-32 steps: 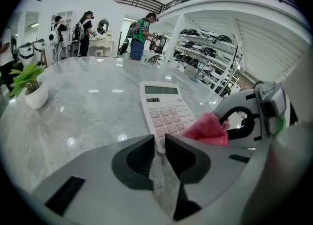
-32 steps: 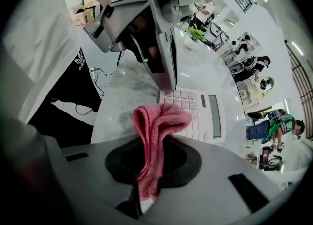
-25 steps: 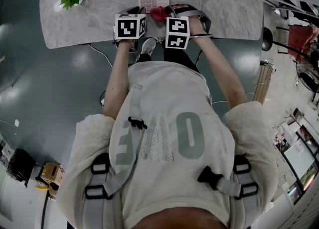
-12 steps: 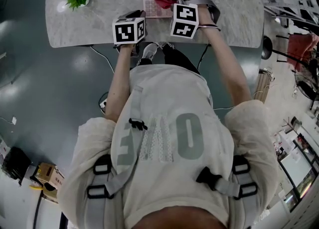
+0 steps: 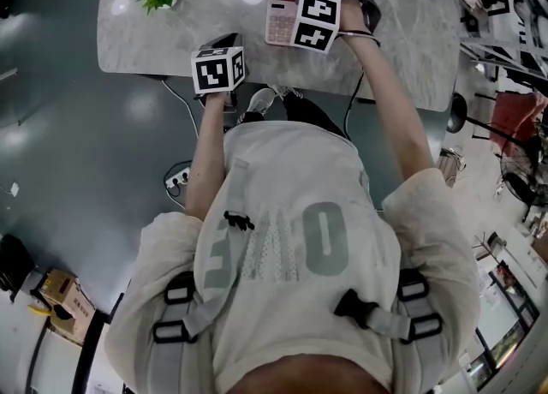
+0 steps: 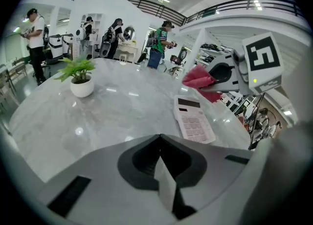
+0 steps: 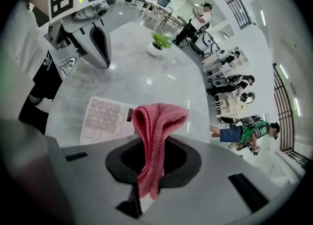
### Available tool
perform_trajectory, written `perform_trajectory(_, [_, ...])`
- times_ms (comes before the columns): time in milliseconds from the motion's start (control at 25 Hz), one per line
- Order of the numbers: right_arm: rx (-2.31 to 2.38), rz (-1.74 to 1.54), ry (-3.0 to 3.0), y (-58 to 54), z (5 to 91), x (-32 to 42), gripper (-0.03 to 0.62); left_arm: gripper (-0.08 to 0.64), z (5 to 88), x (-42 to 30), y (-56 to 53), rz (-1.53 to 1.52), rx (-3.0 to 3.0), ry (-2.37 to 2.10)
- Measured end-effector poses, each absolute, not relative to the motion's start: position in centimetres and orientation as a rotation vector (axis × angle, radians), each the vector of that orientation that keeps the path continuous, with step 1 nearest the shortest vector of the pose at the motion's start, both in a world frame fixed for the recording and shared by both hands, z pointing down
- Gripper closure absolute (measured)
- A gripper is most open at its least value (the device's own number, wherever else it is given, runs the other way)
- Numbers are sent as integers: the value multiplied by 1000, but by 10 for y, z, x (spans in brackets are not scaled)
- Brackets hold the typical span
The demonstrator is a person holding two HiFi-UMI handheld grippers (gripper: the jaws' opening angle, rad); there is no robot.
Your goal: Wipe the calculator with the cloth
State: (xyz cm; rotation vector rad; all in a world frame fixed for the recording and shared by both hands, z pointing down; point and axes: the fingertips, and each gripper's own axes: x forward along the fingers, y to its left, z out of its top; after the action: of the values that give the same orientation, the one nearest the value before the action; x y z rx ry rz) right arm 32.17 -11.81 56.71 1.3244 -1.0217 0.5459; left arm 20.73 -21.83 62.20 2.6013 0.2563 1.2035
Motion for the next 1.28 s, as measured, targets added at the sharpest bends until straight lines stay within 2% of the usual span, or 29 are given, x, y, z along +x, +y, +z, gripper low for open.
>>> perform_trajectory(800, [1270, 628, -1028, -131, 615, 322, 537, 540, 637, 195, -236, 1222, 2544, 178])
perform_trajectory(1280, [1214, 645, -1071, -131, 633, 296, 537, 540, 639, 201, -235, 1221, 2546, 183])
